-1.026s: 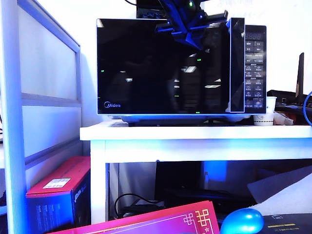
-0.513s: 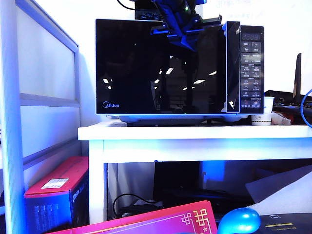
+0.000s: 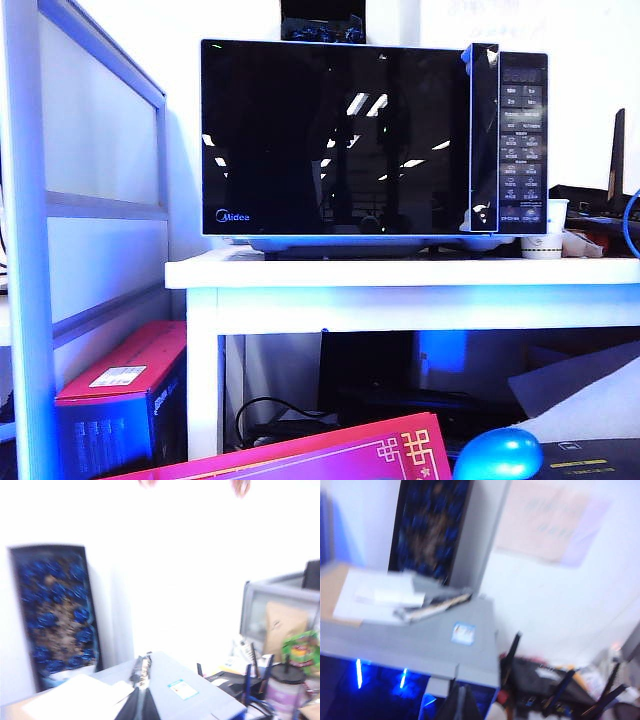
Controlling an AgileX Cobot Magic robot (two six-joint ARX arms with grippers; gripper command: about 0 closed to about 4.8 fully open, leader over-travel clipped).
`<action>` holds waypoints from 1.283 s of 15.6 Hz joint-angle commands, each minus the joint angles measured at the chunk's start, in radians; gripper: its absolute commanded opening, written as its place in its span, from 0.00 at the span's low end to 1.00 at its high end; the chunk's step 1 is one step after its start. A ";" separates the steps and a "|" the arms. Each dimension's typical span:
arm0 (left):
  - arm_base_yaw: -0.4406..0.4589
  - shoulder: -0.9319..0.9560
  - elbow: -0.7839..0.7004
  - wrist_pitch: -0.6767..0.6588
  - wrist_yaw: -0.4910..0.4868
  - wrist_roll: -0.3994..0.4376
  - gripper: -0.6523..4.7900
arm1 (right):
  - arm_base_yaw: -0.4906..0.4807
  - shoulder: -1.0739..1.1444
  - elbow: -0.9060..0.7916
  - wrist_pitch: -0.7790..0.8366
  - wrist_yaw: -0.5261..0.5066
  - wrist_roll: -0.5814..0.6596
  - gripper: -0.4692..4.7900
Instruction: Open the microwave door, place the orange inside the microwave, then close the microwave door.
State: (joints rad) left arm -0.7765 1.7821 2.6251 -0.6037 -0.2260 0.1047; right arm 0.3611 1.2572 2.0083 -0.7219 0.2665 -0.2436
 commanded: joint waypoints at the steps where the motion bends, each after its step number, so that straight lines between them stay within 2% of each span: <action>1: -0.088 -0.185 0.003 -0.114 0.002 0.003 0.11 | 0.002 -0.089 0.004 0.003 -0.030 0.006 0.09; 3: -0.170 -0.343 0.003 -0.250 -0.024 -0.011 0.11 | 0.002 -0.194 0.004 -0.017 -0.040 0.008 0.09; 5: -0.234 -0.454 0.003 -0.332 -0.024 -0.012 0.11 | 0.002 -0.278 0.004 -0.017 -0.045 0.008 0.09; 8: -0.248 -0.624 0.002 -0.494 -0.070 -0.041 0.11 | 0.001 -0.430 0.004 -0.129 -0.079 0.015 0.09; 10: -0.248 -0.717 0.002 -0.667 -0.076 -0.027 0.11 | 0.001 -0.513 -0.002 -0.343 -0.119 0.087 0.09; 12: -0.248 -0.734 0.002 -0.784 -0.008 -0.033 0.11 | 0.001 -0.560 -0.080 -0.369 -0.197 0.091 0.09; 13: -0.248 -0.730 -0.006 -0.832 0.022 -0.031 0.11 | 0.000 -0.595 -0.177 -0.331 -0.225 0.095 0.09; 15: -0.245 -0.729 -0.048 -0.830 0.098 -0.027 0.11 | 0.000 -0.678 -0.408 -0.179 -0.249 0.122 0.09; 16: -0.245 -0.729 -0.086 -0.830 0.117 -0.027 0.11 | 0.001 -0.757 -0.607 -0.042 -0.251 0.126 0.09; 17: -0.245 -0.729 -0.102 -0.830 0.118 -0.027 0.11 | 0.001 -0.806 -0.726 0.047 -0.251 0.129 0.09; 19: -0.245 -0.729 -0.132 -0.830 0.118 -0.027 0.11 | 0.001 -0.979 -1.139 0.354 -0.250 0.227 0.09; 20: -0.245 -0.730 -0.141 -0.830 0.118 -0.031 0.11 | 0.001 -1.038 -1.280 0.412 -0.243 0.253 0.09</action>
State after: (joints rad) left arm -1.0225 1.0523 2.4893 -1.4292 -0.1131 0.0750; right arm 0.3618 0.2550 0.7998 -0.4080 0.0185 -0.0288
